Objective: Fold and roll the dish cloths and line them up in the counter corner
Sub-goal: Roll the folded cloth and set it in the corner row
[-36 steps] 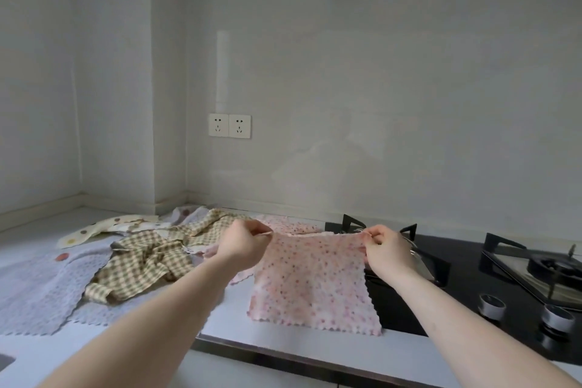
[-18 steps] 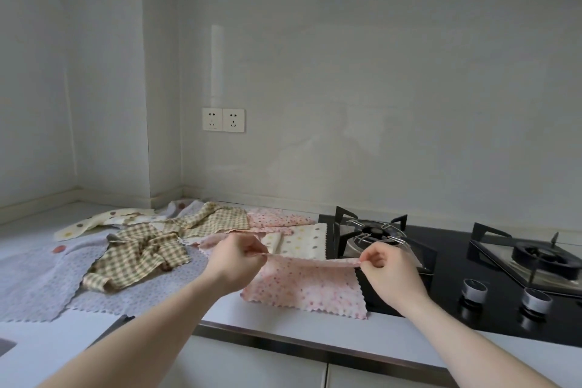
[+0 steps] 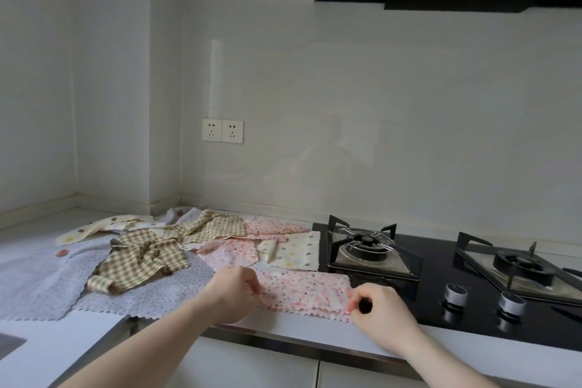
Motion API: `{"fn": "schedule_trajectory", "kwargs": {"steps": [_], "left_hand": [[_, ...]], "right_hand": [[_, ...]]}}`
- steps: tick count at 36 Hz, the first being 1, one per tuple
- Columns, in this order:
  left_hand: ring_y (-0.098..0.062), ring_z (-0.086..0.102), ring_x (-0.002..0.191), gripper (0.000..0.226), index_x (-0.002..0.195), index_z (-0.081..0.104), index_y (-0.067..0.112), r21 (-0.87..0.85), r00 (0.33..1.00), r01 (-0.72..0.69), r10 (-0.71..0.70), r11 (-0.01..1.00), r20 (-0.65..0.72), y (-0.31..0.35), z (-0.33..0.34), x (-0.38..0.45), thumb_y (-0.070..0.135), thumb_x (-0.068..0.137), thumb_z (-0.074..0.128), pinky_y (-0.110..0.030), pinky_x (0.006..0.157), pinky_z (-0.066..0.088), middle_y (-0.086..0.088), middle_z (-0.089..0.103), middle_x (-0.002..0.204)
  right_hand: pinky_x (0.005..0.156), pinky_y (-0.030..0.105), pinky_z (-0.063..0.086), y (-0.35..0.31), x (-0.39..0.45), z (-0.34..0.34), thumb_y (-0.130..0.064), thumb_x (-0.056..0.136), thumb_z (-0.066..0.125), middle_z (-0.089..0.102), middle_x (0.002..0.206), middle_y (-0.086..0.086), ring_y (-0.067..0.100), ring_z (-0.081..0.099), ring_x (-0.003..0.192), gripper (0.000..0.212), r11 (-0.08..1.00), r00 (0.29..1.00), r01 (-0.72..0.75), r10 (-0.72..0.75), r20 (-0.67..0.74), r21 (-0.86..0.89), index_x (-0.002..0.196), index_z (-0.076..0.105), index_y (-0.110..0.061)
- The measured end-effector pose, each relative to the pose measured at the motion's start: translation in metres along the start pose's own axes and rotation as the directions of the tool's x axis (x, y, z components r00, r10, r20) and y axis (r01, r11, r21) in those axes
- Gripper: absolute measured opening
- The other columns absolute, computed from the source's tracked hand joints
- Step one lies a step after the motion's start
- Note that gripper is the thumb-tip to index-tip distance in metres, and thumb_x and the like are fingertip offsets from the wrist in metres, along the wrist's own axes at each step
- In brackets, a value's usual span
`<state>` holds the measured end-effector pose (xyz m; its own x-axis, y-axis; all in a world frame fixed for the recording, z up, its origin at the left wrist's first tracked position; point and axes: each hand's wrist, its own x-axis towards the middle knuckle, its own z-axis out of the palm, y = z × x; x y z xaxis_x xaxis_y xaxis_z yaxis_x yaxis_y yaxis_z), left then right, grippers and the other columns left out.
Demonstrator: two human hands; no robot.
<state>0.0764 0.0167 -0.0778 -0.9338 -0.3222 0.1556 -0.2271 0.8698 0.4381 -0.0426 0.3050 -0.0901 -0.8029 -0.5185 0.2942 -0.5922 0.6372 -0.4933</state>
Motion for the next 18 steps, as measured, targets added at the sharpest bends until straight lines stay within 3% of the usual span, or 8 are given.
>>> {"fn": "schedule_trajectory", "kwargs": {"steps": [3, 6, 11, 15, 18], "left_hand": [[-0.013, 0.065, 0.091, 0.028, 0.1, 0.072, 0.027, 0.005, 1.0, -0.002, 0.002, 1.0, -0.018, -0.001, -0.003, 0.0, 0.036, 0.083, 0.052, -0.029, 0.08, 0.056, 0.006, 0.072, 0.103], [-0.012, 0.064, 0.084, 0.032, 0.089, 0.07, 0.026, -0.089, 0.99, -0.023, 0.011, 0.996, -0.14, 0.0, -0.006, 0.001, 0.042, 0.079, 0.044, -0.031, 0.076, 0.056, 0.005, 0.072, 0.095], [-0.014, 0.062, 0.099, 0.037, 0.102, 0.067, 0.031, -0.138, 0.984, -0.008, -0.017, 0.99, -0.18, 0.0, -0.003, 0.011, 0.047, 0.081, 0.041, -0.033, 0.083, 0.054, 0.003, 0.069, 0.115], [-0.018, 0.054, 0.114, 0.03, 0.114, 0.062, 0.03, -0.1, 0.992, 0.026, -0.038, 0.995, -0.123, 0.001, 0.01, 0.025, 0.039, 0.092, 0.044, -0.035, 0.093, 0.047, -0.001, 0.062, 0.131], [-0.021, 0.049, 0.122, 0.036, 0.126, 0.057, 0.03, -0.058, 0.995, 0.055, -0.059, 0.997, -0.085, -0.002, 0.021, 0.036, 0.044, 0.096, 0.042, -0.039, 0.104, 0.042, -0.002, 0.056, 0.138]], "right_hand": [[0.088, 0.022, 0.046, 0.001, 0.001, 0.001, -0.019, 0.076, 0.067, 0.069, 0.094, -0.024, -0.004, 0.059, 0.103, 0.014, 1.0, 1.0, -0.007, 0.007, -0.023, 0.028, 0.068, 0.072, -0.029], [0.083, 0.023, 0.043, 0.0, 0.007, 0.001, -0.02, 0.079, 0.071, 0.069, 0.093, -0.021, -0.003, 0.059, 0.1, 0.016, 0.99, 0.99, -0.024, 0.042, -0.132, 0.141, 0.066, 0.071, -0.029], [0.086, 0.031, 0.052, 0.005, 0.022, 0.01, -0.032, 0.091, 0.065, 0.066, 0.099, -0.022, 0.003, 0.06, 0.102, 0.003, 0.979, 0.964, -0.113, 0.149, -0.218, 0.171, 0.089, 0.065, -0.035], [0.094, 0.03, 0.046, 0.008, 0.031, 0.028, -0.055, 0.096, 0.05, 0.062, 0.122, -0.016, 0.011, 0.054, 0.118, 0.035, 0.972, 0.948, -0.229, 0.236, -0.213, 0.055, 0.123, 0.057, -0.034], [0.104, 0.034, 0.04, 0.009, 0.038, 0.034, -0.063, 0.096, 0.039, 0.059, 0.134, -0.013, 0.014, 0.05, 0.126, 0.049, 0.963, 0.949, -0.248, 0.219, -0.226, -0.11, 0.133, 0.053, -0.033]]}}
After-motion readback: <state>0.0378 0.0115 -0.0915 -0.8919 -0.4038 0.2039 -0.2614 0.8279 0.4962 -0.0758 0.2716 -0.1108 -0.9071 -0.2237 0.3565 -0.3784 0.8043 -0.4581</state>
